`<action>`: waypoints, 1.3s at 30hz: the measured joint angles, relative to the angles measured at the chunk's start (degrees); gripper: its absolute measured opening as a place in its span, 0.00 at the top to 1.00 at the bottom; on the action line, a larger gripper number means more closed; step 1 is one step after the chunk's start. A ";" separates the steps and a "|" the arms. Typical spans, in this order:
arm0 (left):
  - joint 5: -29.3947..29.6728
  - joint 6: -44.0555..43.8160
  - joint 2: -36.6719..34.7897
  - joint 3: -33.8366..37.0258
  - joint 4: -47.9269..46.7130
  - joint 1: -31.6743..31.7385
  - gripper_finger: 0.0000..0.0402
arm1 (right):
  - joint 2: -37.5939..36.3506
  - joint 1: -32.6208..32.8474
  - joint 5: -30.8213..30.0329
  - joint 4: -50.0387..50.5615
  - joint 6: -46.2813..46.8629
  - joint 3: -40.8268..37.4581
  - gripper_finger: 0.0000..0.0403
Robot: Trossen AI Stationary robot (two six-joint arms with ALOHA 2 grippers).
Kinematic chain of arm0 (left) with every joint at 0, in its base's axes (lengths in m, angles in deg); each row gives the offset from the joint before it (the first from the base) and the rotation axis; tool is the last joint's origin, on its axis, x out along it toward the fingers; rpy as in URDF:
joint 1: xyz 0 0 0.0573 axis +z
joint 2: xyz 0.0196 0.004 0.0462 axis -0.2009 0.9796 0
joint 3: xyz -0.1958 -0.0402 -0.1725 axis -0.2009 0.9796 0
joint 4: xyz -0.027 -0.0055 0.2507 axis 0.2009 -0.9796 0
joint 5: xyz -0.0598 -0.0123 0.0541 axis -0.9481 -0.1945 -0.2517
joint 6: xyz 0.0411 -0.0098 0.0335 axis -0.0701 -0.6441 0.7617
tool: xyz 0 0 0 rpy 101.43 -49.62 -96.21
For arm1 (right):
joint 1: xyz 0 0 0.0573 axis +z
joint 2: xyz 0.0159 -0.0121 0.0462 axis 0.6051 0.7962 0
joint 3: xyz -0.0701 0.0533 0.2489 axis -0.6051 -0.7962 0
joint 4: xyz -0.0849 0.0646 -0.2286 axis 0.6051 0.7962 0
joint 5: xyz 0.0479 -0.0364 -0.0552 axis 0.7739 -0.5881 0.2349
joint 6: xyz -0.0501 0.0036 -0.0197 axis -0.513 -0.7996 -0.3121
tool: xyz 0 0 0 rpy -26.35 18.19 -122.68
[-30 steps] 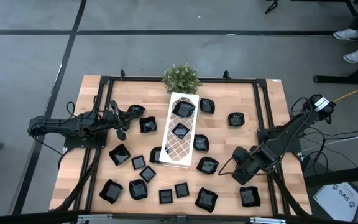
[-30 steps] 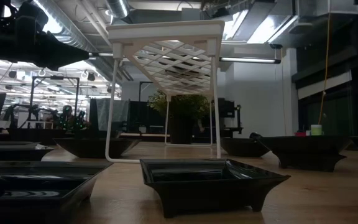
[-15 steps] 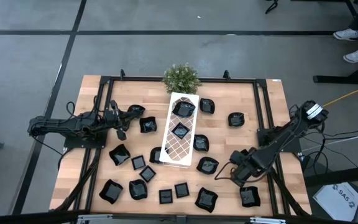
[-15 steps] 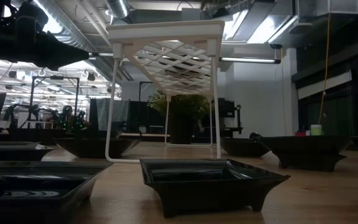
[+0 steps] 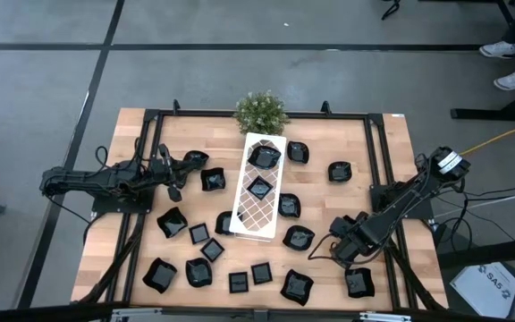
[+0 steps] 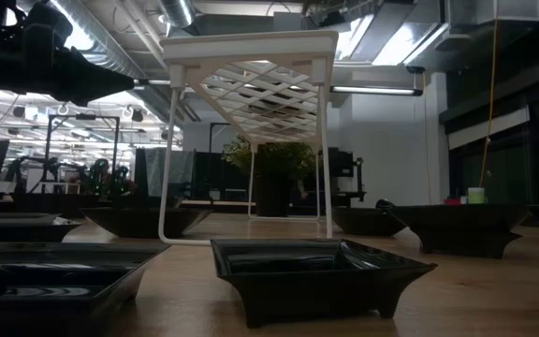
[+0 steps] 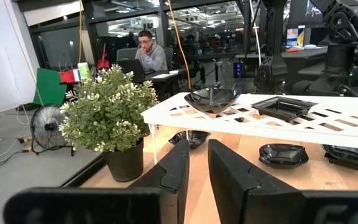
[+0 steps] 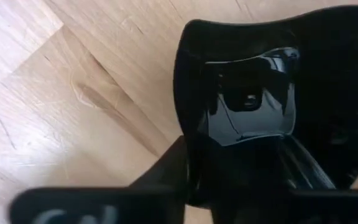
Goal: Pick & Place Mini shaped plates
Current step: Put the distorted square plate on the shelf
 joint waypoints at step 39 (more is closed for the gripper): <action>-0.02 0.00 0.00 0.00 0.00 0.00 0.87 | -0.04 -0.67 -43.65 9.00 -66.13 33.05 0.99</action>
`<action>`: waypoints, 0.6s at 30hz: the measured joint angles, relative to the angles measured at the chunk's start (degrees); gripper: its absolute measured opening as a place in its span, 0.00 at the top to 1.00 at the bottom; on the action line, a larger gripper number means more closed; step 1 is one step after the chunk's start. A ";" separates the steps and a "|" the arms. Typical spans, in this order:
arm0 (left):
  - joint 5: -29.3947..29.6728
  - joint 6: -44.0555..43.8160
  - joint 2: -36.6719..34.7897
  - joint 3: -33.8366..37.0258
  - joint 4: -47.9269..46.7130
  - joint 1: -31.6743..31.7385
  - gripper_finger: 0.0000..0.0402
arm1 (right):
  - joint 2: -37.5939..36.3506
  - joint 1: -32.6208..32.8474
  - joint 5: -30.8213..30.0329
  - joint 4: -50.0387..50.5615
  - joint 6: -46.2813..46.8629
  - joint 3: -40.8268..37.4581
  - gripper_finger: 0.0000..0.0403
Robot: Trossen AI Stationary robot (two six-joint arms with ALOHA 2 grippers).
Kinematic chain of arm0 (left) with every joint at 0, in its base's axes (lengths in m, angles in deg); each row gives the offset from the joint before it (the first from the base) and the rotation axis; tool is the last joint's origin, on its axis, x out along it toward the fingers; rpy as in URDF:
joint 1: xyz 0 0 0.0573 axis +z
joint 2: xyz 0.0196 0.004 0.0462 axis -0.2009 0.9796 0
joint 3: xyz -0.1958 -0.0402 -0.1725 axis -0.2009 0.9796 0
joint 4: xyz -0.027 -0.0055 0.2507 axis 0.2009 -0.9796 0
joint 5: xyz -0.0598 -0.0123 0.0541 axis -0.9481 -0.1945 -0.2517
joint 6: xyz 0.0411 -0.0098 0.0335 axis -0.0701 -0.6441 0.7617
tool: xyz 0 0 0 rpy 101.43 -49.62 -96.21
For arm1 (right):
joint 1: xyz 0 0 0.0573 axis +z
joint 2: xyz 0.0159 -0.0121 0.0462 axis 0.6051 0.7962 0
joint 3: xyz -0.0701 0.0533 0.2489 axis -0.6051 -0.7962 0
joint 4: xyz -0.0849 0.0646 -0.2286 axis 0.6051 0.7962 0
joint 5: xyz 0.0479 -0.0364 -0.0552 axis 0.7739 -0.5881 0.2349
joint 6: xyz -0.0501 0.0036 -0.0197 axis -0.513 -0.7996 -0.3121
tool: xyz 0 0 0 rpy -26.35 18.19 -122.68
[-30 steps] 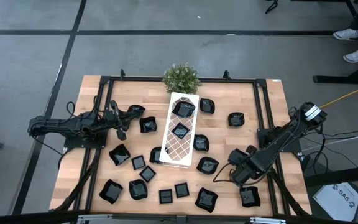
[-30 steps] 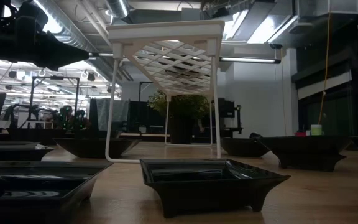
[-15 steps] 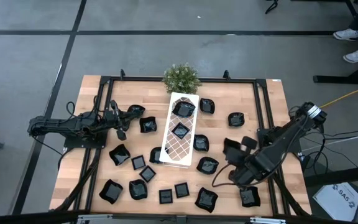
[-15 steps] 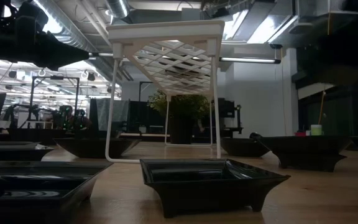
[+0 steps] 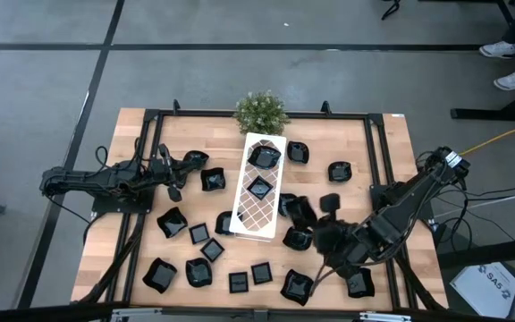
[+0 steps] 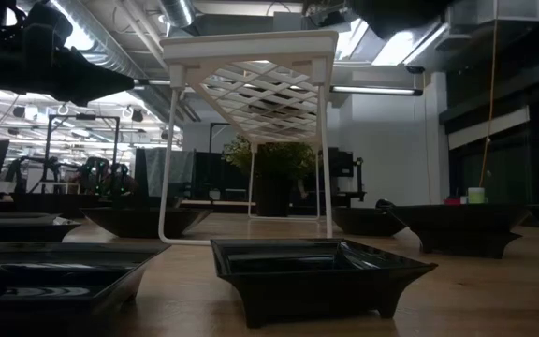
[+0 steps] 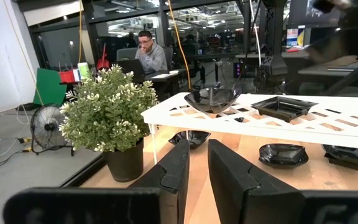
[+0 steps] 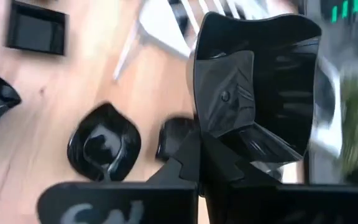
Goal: Pick & Place Mini shaped plates
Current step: Put the distorted square plate on the shelf
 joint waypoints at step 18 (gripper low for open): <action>0.00 0.00 0.00 0.00 0.00 0.00 0.87 | 0.01 -11.99 15.95 -21.78 -43.14 0.00 0.99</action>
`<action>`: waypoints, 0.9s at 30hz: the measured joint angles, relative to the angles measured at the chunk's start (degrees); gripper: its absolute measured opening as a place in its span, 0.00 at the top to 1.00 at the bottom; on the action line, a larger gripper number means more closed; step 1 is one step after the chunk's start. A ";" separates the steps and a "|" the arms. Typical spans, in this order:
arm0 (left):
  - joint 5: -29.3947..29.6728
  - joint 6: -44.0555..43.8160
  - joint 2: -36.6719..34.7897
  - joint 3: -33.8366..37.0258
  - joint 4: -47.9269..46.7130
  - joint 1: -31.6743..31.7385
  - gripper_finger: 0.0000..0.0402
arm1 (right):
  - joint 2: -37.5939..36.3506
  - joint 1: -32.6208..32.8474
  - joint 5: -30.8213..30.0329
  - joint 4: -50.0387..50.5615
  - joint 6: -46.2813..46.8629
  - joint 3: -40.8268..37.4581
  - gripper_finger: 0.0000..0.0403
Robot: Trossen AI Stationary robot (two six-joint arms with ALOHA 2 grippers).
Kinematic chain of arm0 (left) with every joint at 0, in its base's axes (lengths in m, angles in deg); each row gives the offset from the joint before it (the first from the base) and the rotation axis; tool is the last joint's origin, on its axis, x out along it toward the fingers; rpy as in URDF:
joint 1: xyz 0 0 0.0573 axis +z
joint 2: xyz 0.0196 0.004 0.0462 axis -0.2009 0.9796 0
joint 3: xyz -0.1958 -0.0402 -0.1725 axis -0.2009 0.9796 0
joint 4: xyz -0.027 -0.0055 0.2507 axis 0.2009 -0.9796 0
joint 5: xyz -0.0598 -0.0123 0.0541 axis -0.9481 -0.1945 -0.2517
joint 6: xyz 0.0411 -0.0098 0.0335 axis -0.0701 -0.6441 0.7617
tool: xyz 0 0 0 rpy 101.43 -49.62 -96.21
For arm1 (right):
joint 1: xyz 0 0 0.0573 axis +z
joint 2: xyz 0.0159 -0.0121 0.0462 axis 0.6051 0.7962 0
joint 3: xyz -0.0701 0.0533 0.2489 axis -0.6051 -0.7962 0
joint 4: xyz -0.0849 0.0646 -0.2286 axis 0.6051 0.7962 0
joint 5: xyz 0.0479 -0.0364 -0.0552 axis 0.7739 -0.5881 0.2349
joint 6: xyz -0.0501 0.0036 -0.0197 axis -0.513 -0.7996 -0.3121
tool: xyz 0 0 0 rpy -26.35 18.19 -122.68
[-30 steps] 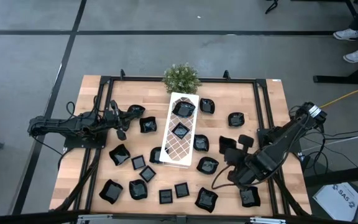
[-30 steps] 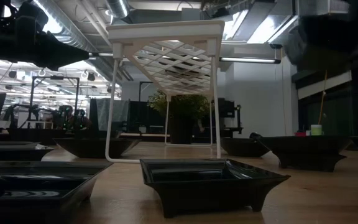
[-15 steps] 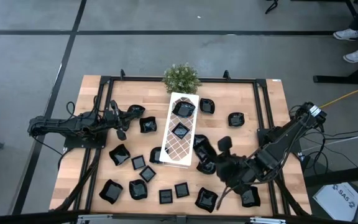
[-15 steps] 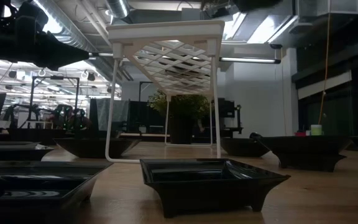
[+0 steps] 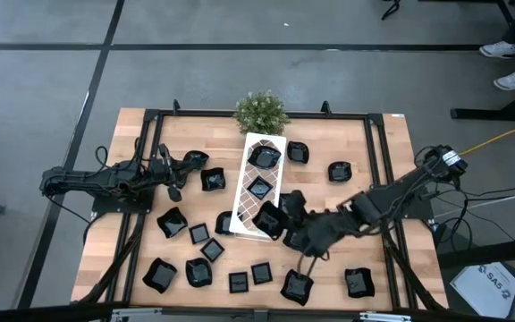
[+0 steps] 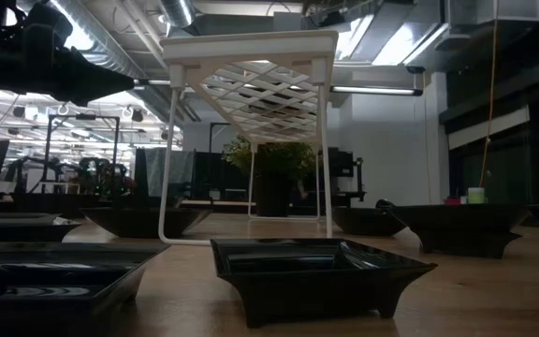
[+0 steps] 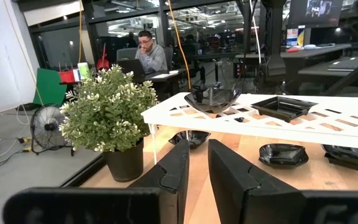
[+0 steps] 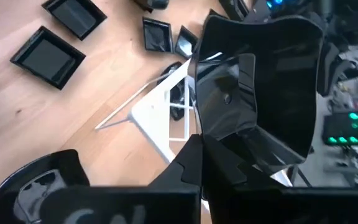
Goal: Pick & Place Mini shaped plates
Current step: Put the distorted square plate on the shelf
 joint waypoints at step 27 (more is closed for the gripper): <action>0.00 0.00 0.02 0.00 0.00 0.00 0.87 | 8.63 -9.24 12.90 -10.98 -10.72 0.00 0.99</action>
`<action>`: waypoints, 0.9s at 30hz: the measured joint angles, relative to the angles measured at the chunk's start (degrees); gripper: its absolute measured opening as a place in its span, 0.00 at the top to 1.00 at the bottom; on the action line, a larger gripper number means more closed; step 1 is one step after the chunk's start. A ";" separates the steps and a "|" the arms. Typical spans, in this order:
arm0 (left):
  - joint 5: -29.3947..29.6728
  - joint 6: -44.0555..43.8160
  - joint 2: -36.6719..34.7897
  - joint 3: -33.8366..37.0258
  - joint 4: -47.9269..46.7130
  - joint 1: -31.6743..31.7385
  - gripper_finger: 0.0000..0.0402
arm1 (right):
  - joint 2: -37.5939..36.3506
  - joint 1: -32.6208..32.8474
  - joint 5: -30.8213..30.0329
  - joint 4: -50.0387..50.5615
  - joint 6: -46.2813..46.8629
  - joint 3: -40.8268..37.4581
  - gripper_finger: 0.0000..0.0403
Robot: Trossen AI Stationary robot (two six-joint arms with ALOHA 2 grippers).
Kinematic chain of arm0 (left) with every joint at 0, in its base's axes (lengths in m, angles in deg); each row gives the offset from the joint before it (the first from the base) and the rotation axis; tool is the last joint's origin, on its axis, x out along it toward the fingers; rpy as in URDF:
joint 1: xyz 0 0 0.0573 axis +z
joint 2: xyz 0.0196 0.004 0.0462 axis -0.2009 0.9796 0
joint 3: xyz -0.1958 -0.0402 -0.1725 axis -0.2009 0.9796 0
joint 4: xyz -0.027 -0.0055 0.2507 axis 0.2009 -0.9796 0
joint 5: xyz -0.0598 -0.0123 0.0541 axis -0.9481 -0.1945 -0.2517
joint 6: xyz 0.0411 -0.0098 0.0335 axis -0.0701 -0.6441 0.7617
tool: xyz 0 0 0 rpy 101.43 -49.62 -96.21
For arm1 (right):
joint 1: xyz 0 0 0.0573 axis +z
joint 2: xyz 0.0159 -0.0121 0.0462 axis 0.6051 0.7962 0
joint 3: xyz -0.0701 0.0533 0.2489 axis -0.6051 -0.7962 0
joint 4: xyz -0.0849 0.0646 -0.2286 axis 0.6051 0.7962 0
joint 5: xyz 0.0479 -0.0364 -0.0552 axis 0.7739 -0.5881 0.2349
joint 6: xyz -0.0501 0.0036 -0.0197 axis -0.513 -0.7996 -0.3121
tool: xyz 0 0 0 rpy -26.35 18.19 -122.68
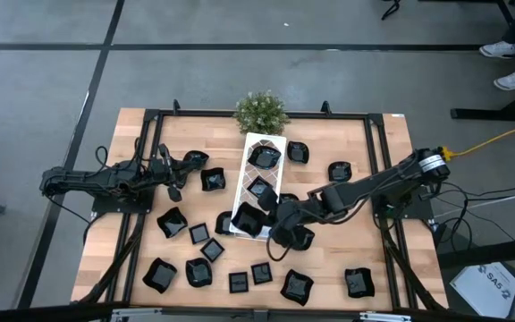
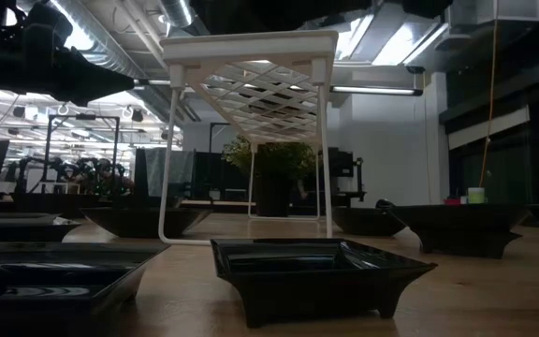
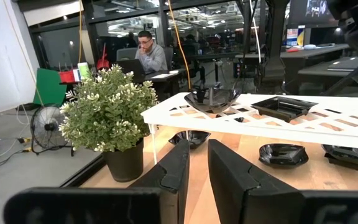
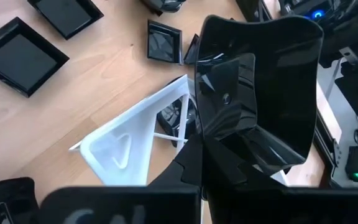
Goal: Pick & Place Mini shaped plates
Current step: Put the distorted square plate on the shelf
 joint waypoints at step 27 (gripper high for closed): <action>0.00 0.00 0.00 0.00 0.00 0.00 0.86 | 0.32 -3.47 5.63 0.00 -7.03 0.02 0.99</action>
